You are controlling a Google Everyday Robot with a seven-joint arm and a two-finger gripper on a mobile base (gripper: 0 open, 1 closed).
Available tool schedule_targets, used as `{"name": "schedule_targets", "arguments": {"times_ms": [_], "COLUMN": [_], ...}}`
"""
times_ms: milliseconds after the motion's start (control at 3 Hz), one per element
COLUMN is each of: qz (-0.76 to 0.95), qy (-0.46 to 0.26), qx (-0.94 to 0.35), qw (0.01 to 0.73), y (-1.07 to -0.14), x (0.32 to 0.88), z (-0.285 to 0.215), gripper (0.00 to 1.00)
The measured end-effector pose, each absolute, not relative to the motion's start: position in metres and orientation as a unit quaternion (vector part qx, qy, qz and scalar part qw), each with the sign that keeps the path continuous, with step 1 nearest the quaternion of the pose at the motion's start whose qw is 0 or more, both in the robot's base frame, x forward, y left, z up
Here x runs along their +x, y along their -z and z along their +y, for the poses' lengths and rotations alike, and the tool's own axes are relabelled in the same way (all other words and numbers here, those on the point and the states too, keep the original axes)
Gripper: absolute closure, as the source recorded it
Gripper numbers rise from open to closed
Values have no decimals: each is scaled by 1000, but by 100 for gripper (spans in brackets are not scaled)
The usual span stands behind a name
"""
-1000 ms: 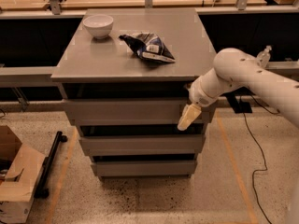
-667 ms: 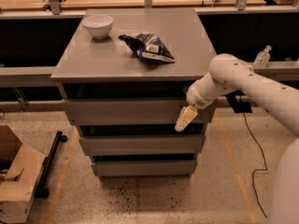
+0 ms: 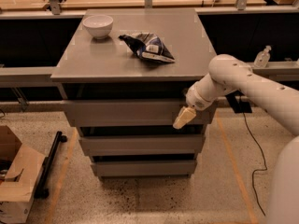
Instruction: Open top drawer
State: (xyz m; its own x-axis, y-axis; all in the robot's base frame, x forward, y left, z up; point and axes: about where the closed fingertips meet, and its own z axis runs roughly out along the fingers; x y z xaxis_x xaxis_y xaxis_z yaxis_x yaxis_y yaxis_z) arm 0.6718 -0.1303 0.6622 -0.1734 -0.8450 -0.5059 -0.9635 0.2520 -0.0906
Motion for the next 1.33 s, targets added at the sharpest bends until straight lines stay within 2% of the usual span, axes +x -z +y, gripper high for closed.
{"name": "schedule_targets", "arguments": {"times_ms": [333, 667, 1000, 1333], "qz": [756, 755, 755, 763], "qy": [-126, -126, -128, -162], "qx": [-598, -598, -599, -595], "qw": [235, 235, 233, 195], "y": [-669, -673, -670, -650], "x": [672, 672, 671, 651], "z": [-130, -130, -129, -127], "gripper": [48, 47, 23, 2]}}
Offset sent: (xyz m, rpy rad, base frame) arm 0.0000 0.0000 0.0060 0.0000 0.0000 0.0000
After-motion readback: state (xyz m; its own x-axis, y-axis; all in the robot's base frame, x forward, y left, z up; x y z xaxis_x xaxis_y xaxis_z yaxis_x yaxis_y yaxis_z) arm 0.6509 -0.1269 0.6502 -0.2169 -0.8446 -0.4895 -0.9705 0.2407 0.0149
